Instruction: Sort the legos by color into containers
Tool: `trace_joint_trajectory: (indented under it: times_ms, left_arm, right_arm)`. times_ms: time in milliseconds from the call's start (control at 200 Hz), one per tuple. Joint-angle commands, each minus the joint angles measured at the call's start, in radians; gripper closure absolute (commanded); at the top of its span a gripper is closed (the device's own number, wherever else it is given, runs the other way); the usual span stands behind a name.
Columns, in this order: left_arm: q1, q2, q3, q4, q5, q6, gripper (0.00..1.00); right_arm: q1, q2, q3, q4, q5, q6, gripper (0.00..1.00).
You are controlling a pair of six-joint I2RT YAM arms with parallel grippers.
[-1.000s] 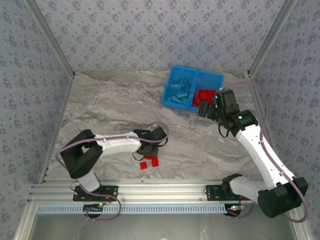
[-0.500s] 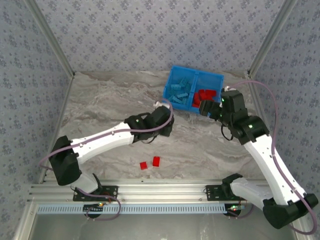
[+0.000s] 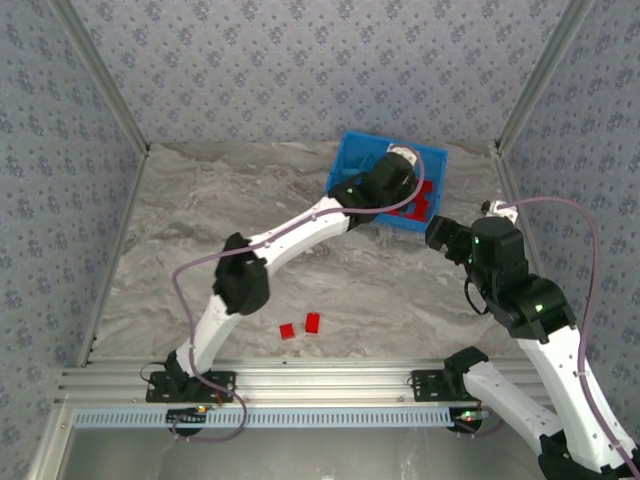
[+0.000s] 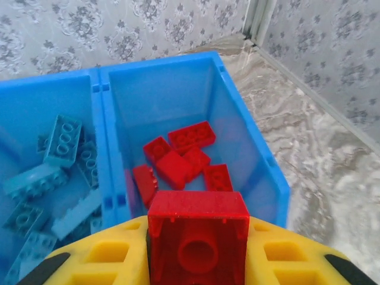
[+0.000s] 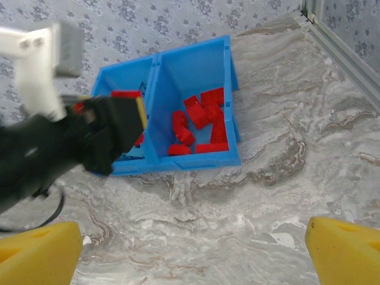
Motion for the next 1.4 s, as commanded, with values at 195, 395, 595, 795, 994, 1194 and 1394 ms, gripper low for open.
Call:
trace_joint_trajectory:
  times_ms: [195,395,595,795,994,1194,1394]
  left_arm:
    - [0.018,0.327,0.431,-0.018,0.054,0.127,0.75]
    - [0.027,0.379,0.425,0.048,0.056,0.133,0.64]
    - [0.026,0.351,0.426,0.092,0.088,0.129,0.44]
    - [0.023,0.211,0.425,0.027,0.134,0.080,0.33]
    - [0.024,-0.090,0.214,-0.009,0.246,0.064,0.27]
    - [0.028,-0.524,-0.342,0.116,0.203,0.175,0.24]
    - [0.068,-0.921,-0.879,0.182,0.129,0.139,0.21]
  right_arm:
    - [0.005,-0.033,-0.013,-0.069,0.022,0.022,0.01]
    - [0.006,-0.051,0.000,-0.108,0.005,0.026,0.00]
    - [0.006,-0.081,-0.009,-0.115,0.007,0.050,0.00]
    - [0.007,-0.078,-0.023,-0.108,-0.016,0.042,0.00]
    - [0.006,-0.075,-0.060,-0.094,-0.085,-0.003,0.00]
    - [0.030,-0.056,-0.147,0.009,-0.406,-0.073,0.01]
    - [0.208,0.062,-0.264,0.119,-0.511,-0.068,0.01]
